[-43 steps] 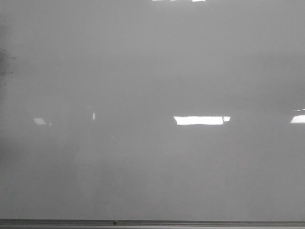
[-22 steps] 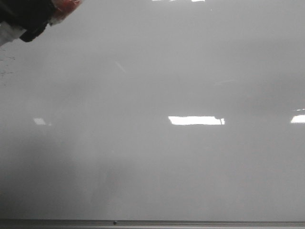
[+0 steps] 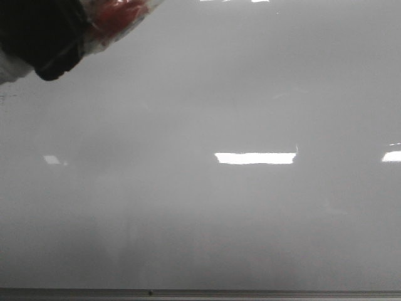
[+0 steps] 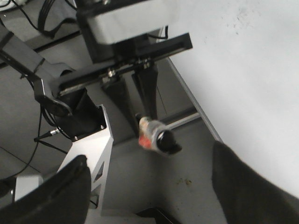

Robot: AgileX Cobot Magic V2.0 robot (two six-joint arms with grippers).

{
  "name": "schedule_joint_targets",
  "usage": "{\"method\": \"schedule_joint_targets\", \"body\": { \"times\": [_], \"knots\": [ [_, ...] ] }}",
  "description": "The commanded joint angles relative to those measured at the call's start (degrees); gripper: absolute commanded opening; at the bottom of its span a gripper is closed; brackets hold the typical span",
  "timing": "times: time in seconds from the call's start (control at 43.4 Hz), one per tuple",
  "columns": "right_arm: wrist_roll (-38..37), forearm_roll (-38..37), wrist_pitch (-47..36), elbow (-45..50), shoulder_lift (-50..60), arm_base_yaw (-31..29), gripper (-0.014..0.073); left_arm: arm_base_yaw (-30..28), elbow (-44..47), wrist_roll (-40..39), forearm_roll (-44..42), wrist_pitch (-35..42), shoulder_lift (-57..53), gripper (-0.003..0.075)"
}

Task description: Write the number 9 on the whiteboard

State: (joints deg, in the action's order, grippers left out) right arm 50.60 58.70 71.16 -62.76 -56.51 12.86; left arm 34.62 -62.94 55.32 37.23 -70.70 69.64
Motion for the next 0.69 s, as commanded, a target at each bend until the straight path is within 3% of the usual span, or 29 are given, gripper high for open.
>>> {"method": "schedule_joint_targets", "body": {
  "times": [0.0, 0.138, 0.53, 0.668],
  "knots": [
    [1.8, 5.4, 4.7, -3.2, -3.9, 0.0, 0.0563, 0.9, -1.9, 0.0, 3.1, -1.5, -1.1, -0.0019],
    [2.4, 5.4, 4.6, -3.6, -7.4, 2.4, 0.0563, 0.9, -1.9, 0.0, 3.2, -1.5, -1.1, -0.0019],
    [2.4, 4.0, -0.5, -3.6, -16.5, 16.5, 0.0563, 0.9, -1.9, 0.0, 3.2, -1.0, -1.1, -0.0019],
    [2.4, 3.9, -1.6, -3.6, -19.0, 17.7, 0.05, 0.9, -1.9, 0.0, 3.2, -1.0, -1.1, -0.0019]
  ]
}}
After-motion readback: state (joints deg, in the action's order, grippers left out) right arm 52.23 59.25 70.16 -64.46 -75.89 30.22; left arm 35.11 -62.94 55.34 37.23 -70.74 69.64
